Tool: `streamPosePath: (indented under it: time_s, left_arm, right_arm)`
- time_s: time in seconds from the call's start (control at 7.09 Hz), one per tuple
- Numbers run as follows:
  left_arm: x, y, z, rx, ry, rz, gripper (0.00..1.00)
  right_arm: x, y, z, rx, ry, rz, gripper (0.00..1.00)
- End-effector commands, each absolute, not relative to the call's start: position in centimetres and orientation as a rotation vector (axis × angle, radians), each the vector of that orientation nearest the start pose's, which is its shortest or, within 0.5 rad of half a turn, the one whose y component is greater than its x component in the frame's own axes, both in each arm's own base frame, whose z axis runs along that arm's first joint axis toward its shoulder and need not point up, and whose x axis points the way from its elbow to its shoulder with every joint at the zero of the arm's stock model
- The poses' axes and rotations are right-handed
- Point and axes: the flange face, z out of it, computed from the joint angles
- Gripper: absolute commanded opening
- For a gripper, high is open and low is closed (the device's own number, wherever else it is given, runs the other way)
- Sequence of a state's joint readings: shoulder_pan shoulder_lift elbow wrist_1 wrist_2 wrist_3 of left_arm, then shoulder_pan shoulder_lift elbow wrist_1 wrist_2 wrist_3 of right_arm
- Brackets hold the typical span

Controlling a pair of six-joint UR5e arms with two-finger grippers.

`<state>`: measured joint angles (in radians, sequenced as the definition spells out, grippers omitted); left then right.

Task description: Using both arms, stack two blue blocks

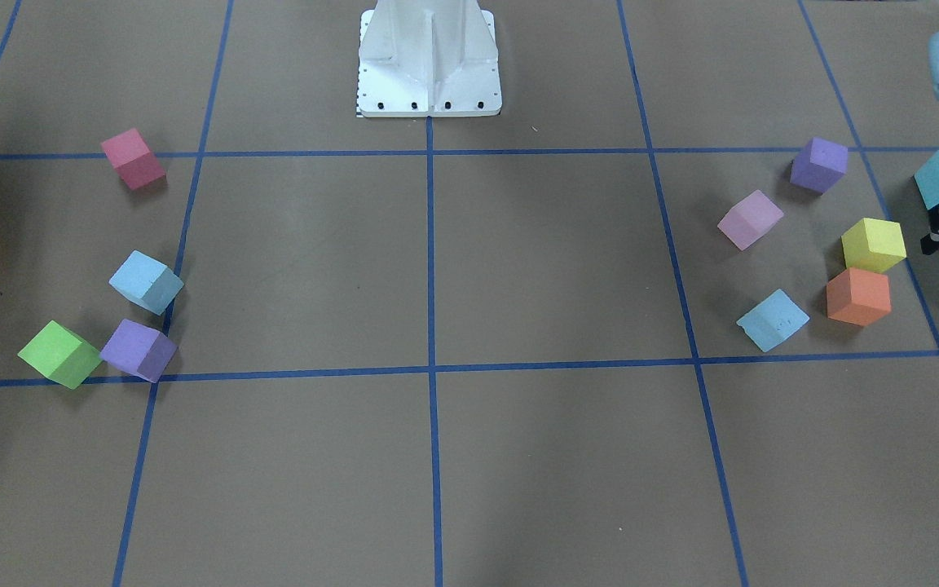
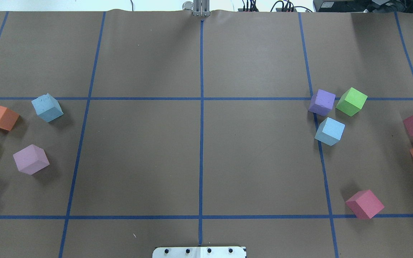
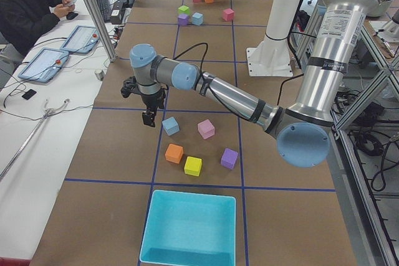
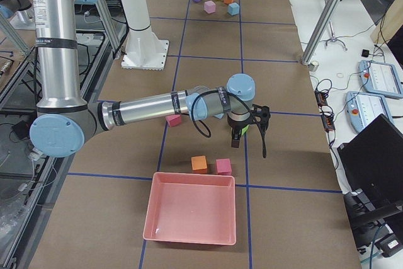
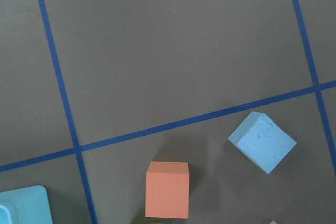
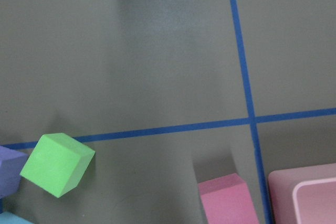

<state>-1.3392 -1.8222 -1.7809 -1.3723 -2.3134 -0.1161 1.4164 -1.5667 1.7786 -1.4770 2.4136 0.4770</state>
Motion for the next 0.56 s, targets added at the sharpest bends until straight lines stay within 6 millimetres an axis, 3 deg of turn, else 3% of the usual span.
streamPosePath:
  time_s: [0.0, 0.14, 0.28, 0.42]
  left_arm:
    - [11.6, -57.7, 41.7, 0.07, 0.79, 0.141, 0.99]
    - [13.0, -57.9, 40.5, 0.06, 0.799, 0.097, 1.0]
    - [13.2, -58.0, 40.8, 0.065, 0.806, 0.081, 1.0]
    - [13.9, -58.3, 41.3, 0.047, 0.804, 0.078, 1.0]
  right_arm:
    - [-6.6, -48.3, 51.7, -0.019, -0.874, 0.204, 1.0]
    - [-10.2, -47.9, 49.7, -0.033, -0.847, 0.263, 1.0]
    - [-14.1, -47.3, 47.9, -0.023, -0.844, 0.313, 0.99]
    - [-17.4, -46.3, 47.2, -0.063, -0.852, 0.342, 0.97]
